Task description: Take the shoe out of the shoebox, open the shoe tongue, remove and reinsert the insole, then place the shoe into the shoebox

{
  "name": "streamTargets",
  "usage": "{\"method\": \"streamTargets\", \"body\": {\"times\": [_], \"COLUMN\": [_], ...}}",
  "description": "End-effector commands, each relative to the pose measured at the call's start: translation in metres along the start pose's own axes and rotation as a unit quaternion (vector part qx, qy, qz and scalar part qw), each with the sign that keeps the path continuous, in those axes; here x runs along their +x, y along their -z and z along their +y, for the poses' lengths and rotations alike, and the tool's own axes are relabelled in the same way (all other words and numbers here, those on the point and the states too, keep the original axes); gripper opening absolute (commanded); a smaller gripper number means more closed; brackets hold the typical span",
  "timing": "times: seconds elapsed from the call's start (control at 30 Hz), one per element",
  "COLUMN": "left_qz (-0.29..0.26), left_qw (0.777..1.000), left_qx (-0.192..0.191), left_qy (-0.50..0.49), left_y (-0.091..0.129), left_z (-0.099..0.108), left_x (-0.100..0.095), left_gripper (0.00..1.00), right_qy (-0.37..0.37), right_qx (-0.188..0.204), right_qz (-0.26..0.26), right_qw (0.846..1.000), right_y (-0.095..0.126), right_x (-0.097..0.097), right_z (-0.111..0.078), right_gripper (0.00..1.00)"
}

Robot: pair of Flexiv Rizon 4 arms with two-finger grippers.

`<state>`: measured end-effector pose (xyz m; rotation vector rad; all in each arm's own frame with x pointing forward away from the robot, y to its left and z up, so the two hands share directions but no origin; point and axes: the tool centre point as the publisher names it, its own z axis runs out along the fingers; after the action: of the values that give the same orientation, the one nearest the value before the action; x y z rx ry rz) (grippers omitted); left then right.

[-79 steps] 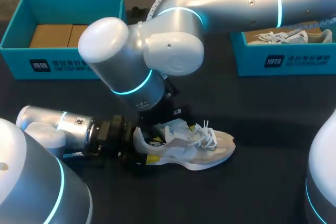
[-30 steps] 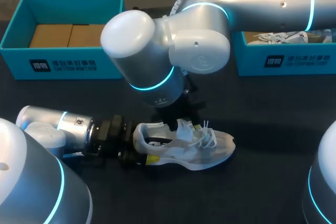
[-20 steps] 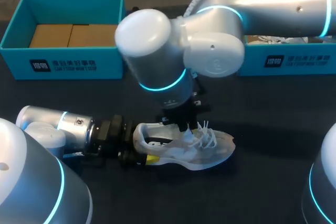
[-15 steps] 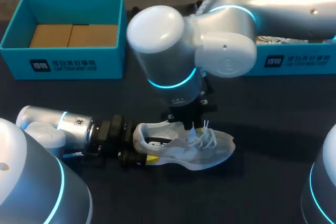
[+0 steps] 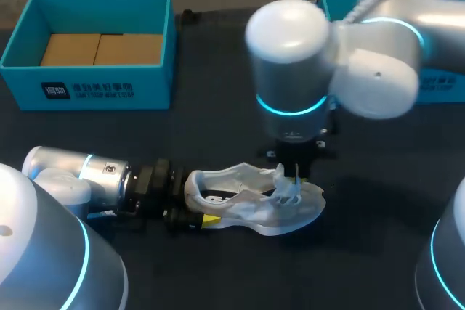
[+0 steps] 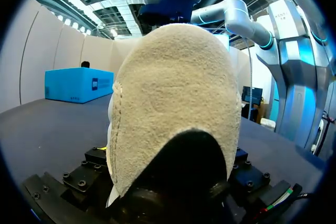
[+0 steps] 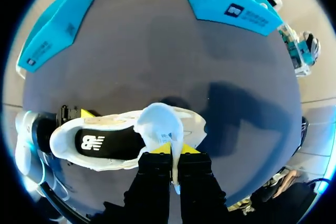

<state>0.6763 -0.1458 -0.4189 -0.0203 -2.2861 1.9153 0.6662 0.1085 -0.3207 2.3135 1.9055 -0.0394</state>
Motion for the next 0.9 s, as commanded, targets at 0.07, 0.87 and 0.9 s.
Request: {"method": "streamTargets", "body": {"times": [0.07,0.87,0.9], "left_qz": [-0.002,-0.002,-0.002], "left_qw": [1.0,1.0,1.0], "left_qx": [0.0,0.0,0.0], "left_qy": [0.0,0.0,0.0], "left_y": [0.0,0.0,0.0], "left_z": [0.001,0.001,0.001], "left_x": [0.001,0.001,0.001], "left_gripper": [0.0,0.0,0.0], "right_qy": [-0.101,-0.081,-0.081], "right_qx": [0.009,0.04,0.04], "right_qz": [0.112,0.141,0.139], "right_qw": [0.989,0.986,0.986], "right_y": [-0.01,-0.034,-0.034], "right_x": [-0.015,-0.034,-0.035], "right_z": [0.0,0.0,0.0], "right_gripper": [0.0,0.86,0.85]}}
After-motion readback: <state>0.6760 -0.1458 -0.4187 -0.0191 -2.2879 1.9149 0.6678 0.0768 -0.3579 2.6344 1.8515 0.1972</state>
